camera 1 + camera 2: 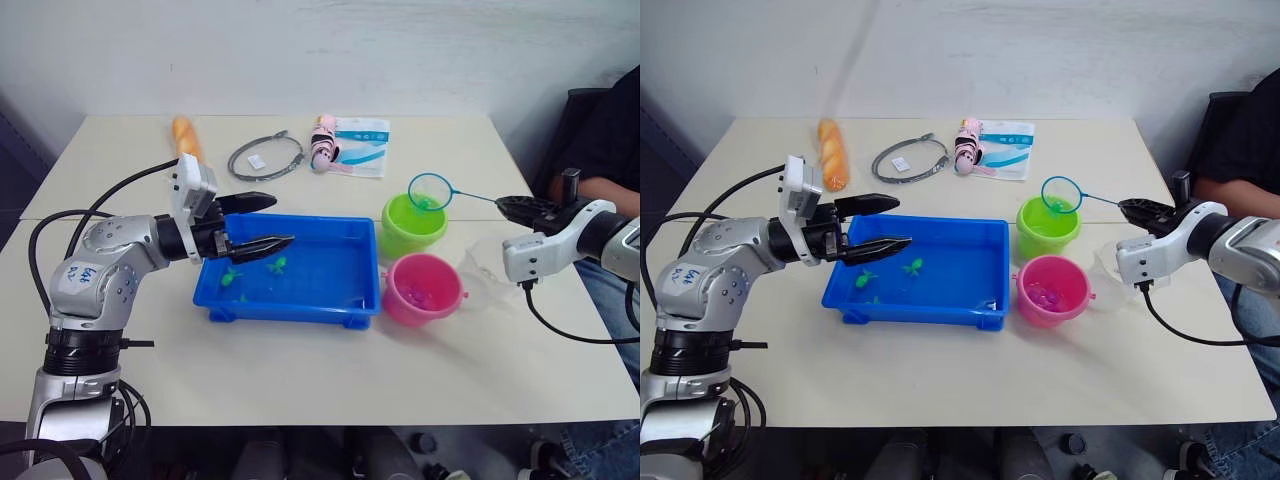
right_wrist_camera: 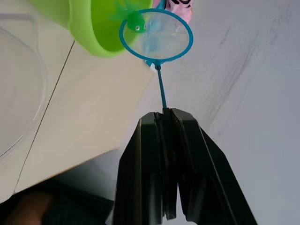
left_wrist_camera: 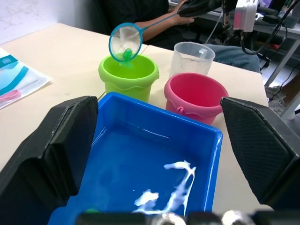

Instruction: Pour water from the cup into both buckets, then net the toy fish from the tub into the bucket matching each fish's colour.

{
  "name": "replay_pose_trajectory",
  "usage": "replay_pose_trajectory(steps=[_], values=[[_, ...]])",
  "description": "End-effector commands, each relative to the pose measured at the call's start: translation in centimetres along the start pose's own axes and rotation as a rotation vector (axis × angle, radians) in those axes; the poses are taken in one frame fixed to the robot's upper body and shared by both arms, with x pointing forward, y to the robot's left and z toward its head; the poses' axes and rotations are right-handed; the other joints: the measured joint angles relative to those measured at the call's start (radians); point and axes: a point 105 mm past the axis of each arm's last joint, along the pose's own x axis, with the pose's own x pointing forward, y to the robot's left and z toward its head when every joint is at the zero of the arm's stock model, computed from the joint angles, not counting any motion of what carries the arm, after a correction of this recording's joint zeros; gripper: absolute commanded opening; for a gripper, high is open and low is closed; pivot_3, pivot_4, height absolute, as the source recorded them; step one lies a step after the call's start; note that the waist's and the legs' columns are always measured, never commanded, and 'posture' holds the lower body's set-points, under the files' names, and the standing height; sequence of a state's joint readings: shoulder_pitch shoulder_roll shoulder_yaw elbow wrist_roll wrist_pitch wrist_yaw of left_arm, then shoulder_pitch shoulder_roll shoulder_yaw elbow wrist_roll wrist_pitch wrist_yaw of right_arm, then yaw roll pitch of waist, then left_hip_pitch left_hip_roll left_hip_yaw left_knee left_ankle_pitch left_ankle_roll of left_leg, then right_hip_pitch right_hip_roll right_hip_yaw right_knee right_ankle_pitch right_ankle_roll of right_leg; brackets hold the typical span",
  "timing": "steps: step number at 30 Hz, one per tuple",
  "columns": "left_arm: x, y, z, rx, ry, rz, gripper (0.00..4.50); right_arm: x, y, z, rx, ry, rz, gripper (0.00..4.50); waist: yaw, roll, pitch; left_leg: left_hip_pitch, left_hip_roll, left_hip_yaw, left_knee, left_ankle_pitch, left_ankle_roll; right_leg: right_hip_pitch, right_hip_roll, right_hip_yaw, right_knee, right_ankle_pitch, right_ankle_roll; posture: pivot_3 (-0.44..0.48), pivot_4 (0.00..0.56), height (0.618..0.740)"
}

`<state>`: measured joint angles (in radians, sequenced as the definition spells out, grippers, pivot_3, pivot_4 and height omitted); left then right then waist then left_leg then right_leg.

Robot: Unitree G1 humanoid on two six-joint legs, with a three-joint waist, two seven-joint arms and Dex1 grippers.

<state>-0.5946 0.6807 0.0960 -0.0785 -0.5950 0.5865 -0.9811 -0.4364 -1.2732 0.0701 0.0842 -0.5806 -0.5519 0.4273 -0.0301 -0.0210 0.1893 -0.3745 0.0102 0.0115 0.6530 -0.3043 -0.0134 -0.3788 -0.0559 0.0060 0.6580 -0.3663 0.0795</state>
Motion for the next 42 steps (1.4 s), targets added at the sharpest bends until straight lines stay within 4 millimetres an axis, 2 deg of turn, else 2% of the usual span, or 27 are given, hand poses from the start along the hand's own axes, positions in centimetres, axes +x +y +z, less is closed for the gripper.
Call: replay_pose_trajectory(steps=[1, 4, 6, 8, 9, 11, 15, 18, 23, 27, 35, 42], values=[[-0.5, -0.1, 0.6, 0.052, 0.004, 0.008, 4.48, -0.8, -2.6, -2.4, -0.009, 0.084, -0.079, 0.0, 0.0, 0.001, 0.0, 0.0, 0.0, 0.0, 0.0, 0.0, 0.0, 0.0, 0.0, 0.0, 0.0, 0.0, 0.0, 0.0, 0.15, 0.74], [-0.8, -0.1, 0.6, 0.053, 0.009, 0.02, 4.48, -0.4, -2.5, -1.4, -0.023, 0.023, -0.068, 0.0, 0.0, 0.0, 0.0, 0.0, 0.0, 0.0, 0.001, 0.0, 0.0, 0.0, 0.0, 0.0, 0.0, 0.0, 0.0, 0.0, 0.15, 0.74], [-1.2, 0.0, 0.6, 0.052, 0.015, 0.033, 4.48, -0.3, -3.5, -2.2, 0.03, 0.052, -0.116, 0.0, 0.0, 0.0, 0.0, 0.0, 0.0, 0.0, 0.0, 0.0, 0.0, 0.0, 0.0, 0.0, 0.0, 0.0, 0.0, 0.0, 0.15, 0.74], [-2.0, 0.1, 0.2, 0.042, 0.036, 0.053, 4.48, -0.1, -5.1, -3.8, 0.229, 0.107, -0.208, 0.0, -0.006, 0.001, 0.0, 0.0, 0.0, 0.001, 0.001, 0.0, 0.0, 0.0, 0.0, 0.001, 0.001, 0.0, 0.0, 0.0, 0.15, 0.74], [-2.6, 0.0, -0.3, 0.043, 0.062, 0.061, 4.48, 0.5, -5.5, -3.8, 0.419, 0.096, -0.24, 0.0, -0.013, 0.0, 0.0, 0.0, 0.0, 0.001, 0.001, 0.0, 0.0, 0.0, 0.0, 0.001, 0.001, 0.0, 0.0, 0.0, 0.15, 0.74], [-3.9, 0.1, -1.2, 0.067, 0.122, 0.087, 4.48, 2.1, -5.8, -1.6, 0.721, -0.021, -0.223, 0.0, -0.018, 0.0, 0.0, 0.002, 0.001, 0.001, 0.0, 0.0, 0.0, 0.001, 0.001, 0.001, 0.001, 0.0, 0.0, 0.0, 0.15, 0.74], [-7.5, 0.2, -1.7, 0.055, 0.182, 0.177, 4.48, 4.3, -6.9, 4.7, 1.025, -0.282, -0.043, 0.0, -0.024, 0.001, 0.0, 0.002, 0.004, -0.001, -0.001, 0.001, -0.001, 0.001, 0.003, 0.0, 0.003, 0.0, -0.001, 0.0, 0.15, 0.74], [-9.2, -0.5, -2.0, 0.038, 0.221, 0.2, 4.48, 4.4, -6.1, 7.3, 1.207, -0.397, 0.16, 0.0, -0.019, 0.001, 0.001, 0.002, 0.003, -0.003, -0.001, 0.0, -0.001, 0.001, 0.001, -0.001, 0.003, -0.001, -0.002, 0.0, 0.15, 0.74], [-10.5, -1.2, -2.3, 0.03, 0.258, 0.23, 4.48, 3.6, -4.3, 10.0, 1.256, -0.474, 0.468, 0.0, 0.011, 0.001, 0.001, -0.001, -0.001, -0.006, -0.001, -0.003, 0.006, 0.001, -0.005, -0.004, -0.002, -0.001, -0.002, 0.0, 0.15, 0.74], [-10.8, -2.0, -2.4, 0.021, 0.241, 0.26, 4.48, 3.8, -2.9, 12.0, 1.321, -0.506, 0.667, 0.0, 0.003, 0.001, 0.001, -0.001, -0.003, -0.006, -0.002, -0.004, 0.008, 0.001, -0.006, -0.004, -0.004, -0.001, -0.002, 0.0, 0.15, 0.74], [-11.3, -3.1, -3.2, -0.021, 0.246, 0.272, 4.48, 7.0, -1.8, 15.0, 1.27, -0.497, 0.765, 0.0, -0.015, 0.001, 0.001, -0.001, -0.002, -0.005, -0.004, -0.004, 0.006, -0.001, -0.005, -0.004, -0.001, -0.001, -0.002, 0.0, 0.15, 0.74], [-12.2, -2.7, -2.8, -0.006, 0.242, 0.329, 4.48, 9.8, -3.0, 17.1, 1.279, -0.542, 0.779, 0.0, -0.021, 0.001, 0.001, -0.001, -0.002, -0.005, -0.004, -0.003, 0.006, -0.002, -0.005, -0.004, -0.001, -0.001, -0.002, 0.0, 0.15, 0.74]])
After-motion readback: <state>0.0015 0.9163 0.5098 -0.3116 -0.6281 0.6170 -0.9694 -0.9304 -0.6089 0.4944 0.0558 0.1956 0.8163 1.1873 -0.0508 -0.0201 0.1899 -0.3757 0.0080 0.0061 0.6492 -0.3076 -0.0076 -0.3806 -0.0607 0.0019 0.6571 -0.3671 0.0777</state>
